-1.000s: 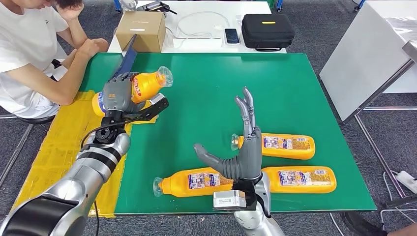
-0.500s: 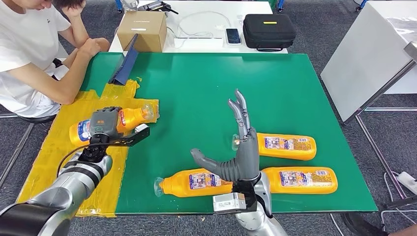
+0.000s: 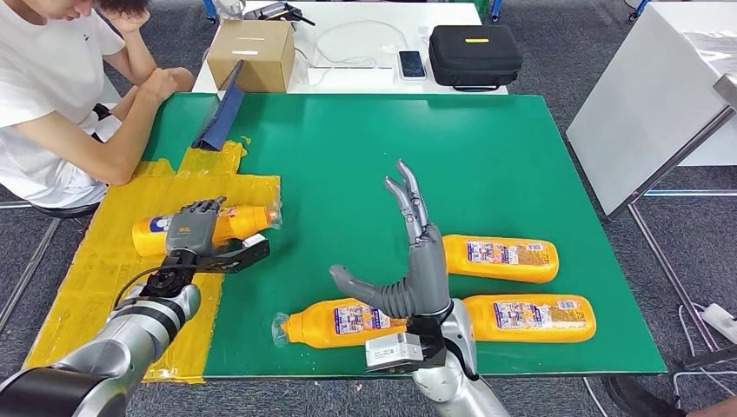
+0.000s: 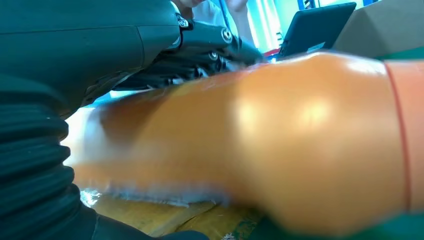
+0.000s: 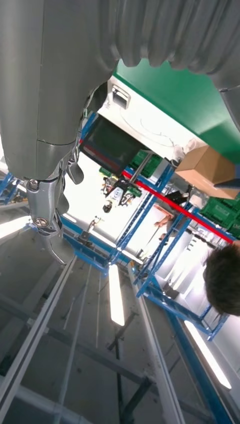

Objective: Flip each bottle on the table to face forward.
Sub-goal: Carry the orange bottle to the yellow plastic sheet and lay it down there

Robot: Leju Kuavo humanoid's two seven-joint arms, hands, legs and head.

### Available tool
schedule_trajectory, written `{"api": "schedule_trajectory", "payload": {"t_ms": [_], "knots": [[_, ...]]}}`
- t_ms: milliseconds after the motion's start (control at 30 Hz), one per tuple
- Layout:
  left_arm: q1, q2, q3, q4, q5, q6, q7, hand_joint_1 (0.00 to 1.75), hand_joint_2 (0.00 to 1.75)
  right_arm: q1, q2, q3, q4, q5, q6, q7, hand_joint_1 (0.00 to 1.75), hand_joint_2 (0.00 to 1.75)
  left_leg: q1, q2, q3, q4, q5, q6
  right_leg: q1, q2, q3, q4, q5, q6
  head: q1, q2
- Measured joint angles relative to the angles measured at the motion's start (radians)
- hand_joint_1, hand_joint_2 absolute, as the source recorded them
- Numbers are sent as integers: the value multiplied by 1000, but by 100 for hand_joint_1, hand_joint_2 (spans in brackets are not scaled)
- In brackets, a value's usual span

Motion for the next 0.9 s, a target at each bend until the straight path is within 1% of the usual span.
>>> {"api": "schedule_trajectory", "payload": {"t_ms": [200,367,500,567,667,767,833,900], "knots": [[0,-7,15,0,23,-3,-27,0,175,-6,-1,0,15,5,9,6,0,175,0,0,1,0,0,0,0,0,0,0,0,0,0,0],[1,-26,60,0,124,-41,-127,0,175,-7,-1,0,26,13,10,14,0,175,0,-1,1,0,0,0,0,-1,1,0,0,0,0,0],[1,-42,90,0,164,-63,-170,0,175,-10,-1,-1,33,20,11,19,0,175,0,-1,1,0,0,0,0,-2,1,0,0,0,0,0],[1,-50,113,-3,227,-93,-241,0,175,-10,-2,-1,36,29,12,22,0,175,0,-1,1,0,0,0,0,-2,1,0,0,0,0,0],[8,-68,160,-23,362,-152,-400,0,175,-10,-2,-1,41,46,17,27,0,175,0,-2,1,0,1,1,0,-4,1,0,0,0,0,0],[41,-91,192,-76,492,-218,-543,0,175,-10,-3,-1,47,76,34,42,0,175,0,-1,1,0,1,1,0,-4,1,0,0,0,0,0],[73,-105,202,-134,572,-258,-608,0,175,-10,-4,-1,54,103,48,58,0,175,0,-1,1,0,0,1,0,-4,1,0,0,0,0,0],[100,-116,203,-190,616,-280,-632,0,175,-10,-6,-2,61,118,56,66,0,175,-1,-1,1,0,0,1,-1,-4,1,0,0,0,0,0]]}}
